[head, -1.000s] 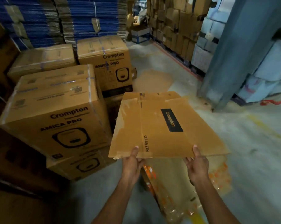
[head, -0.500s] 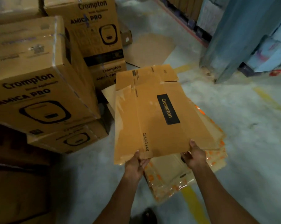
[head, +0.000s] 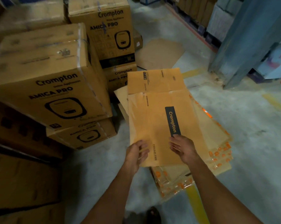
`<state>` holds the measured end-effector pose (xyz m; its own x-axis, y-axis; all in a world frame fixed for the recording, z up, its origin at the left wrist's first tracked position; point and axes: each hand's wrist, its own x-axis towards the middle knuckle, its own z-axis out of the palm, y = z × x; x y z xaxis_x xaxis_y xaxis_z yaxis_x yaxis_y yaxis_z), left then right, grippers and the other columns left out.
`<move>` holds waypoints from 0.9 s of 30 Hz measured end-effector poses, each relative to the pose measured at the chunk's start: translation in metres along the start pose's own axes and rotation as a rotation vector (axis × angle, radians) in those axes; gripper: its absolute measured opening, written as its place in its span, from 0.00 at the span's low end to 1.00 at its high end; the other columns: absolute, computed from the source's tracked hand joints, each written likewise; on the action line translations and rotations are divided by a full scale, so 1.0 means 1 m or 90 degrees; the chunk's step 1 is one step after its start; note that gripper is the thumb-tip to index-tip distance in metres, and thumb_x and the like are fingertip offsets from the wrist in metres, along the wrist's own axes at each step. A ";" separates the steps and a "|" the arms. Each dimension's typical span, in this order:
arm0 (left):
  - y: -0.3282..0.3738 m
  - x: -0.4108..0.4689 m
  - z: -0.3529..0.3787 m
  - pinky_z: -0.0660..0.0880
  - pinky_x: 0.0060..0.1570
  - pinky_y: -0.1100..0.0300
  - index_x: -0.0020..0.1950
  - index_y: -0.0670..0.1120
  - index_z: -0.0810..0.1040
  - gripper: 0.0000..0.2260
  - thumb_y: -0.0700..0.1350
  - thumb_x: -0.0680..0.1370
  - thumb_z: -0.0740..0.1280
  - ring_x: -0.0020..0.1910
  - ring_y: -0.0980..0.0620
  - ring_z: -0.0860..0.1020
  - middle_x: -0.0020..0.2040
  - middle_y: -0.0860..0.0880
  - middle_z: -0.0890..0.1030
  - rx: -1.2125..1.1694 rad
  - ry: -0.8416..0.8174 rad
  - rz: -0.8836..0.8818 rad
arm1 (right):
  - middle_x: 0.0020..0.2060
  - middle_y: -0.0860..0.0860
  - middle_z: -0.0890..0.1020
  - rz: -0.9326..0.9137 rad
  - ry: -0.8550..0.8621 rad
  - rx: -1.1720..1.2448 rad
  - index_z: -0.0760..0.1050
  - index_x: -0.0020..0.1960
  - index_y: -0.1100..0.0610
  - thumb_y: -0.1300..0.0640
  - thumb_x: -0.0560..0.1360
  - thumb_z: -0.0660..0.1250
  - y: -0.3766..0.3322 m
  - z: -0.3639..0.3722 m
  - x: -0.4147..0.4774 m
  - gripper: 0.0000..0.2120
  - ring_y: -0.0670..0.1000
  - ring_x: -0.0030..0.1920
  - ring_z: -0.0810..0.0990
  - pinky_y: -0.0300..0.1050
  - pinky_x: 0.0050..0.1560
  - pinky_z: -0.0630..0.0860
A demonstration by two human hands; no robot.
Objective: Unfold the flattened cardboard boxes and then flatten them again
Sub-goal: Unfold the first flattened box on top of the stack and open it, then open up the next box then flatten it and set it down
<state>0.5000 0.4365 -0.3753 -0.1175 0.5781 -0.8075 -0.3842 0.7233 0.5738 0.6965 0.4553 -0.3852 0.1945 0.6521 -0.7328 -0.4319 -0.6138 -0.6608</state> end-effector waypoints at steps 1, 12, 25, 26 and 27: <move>0.011 -0.006 -0.009 0.82 0.44 0.57 0.57 0.46 0.81 0.07 0.47 0.82 0.67 0.44 0.50 0.84 0.49 0.49 0.87 0.005 0.006 0.028 | 0.47 0.56 0.84 -0.012 -0.027 -0.033 0.77 0.55 0.60 0.61 0.81 0.65 -0.004 0.018 -0.008 0.05 0.55 0.44 0.82 0.46 0.41 0.79; 0.110 -0.109 -0.225 0.78 0.42 0.56 0.58 0.46 0.81 0.07 0.43 0.83 0.65 0.43 0.49 0.82 0.50 0.45 0.86 -0.097 0.218 0.301 | 0.45 0.55 0.85 -0.087 -0.313 -0.244 0.79 0.56 0.60 0.64 0.81 0.62 0.031 0.265 -0.120 0.08 0.53 0.40 0.82 0.47 0.44 0.79; 0.121 -0.259 -0.488 0.80 0.44 0.64 0.61 0.53 0.80 0.08 0.49 0.82 0.68 0.51 0.54 0.83 0.54 0.52 0.83 -0.157 0.607 0.557 | 0.49 0.52 0.86 -0.151 -0.701 -0.440 0.81 0.56 0.55 0.57 0.83 0.64 0.194 0.518 -0.337 0.07 0.54 0.49 0.85 0.46 0.46 0.82; 0.123 -0.267 -0.498 0.80 0.42 0.65 0.61 0.53 0.80 0.08 0.49 0.82 0.68 0.52 0.55 0.82 0.54 0.53 0.83 -0.150 0.635 0.573 | 0.49 0.52 0.86 -0.161 -0.725 -0.448 0.81 0.56 0.55 0.57 0.83 0.64 0.201 0.530 -0.351 0.07 0.54 0.49 0.85 0.46 0.47 0.82; 0.125 -0.275 -0.508 0.79 0.40 0.68 0.61 0.53 0.80 0.08 0.49 0.82 0.68 0.52 0.56 0.82 0.54 0.54 0.82 -0.141 0.670 0.586 | 0.49 0.52 0.86 -0.169 -0.747 -0.457 0.81 0.56 0.55 0.57 0.83 0.65 0.208 0.540 -0.363 0.08 0.53 0.49 0.86 0.46 0.47 0.83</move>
<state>0.0190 0.1758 -0.1514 -0.9810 0.1848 0.0586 0.0813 0.1174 0.9897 0.0608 0.3310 -0.1690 -0.7962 0.5515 -0.2488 0.1090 -0.2738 -0.9556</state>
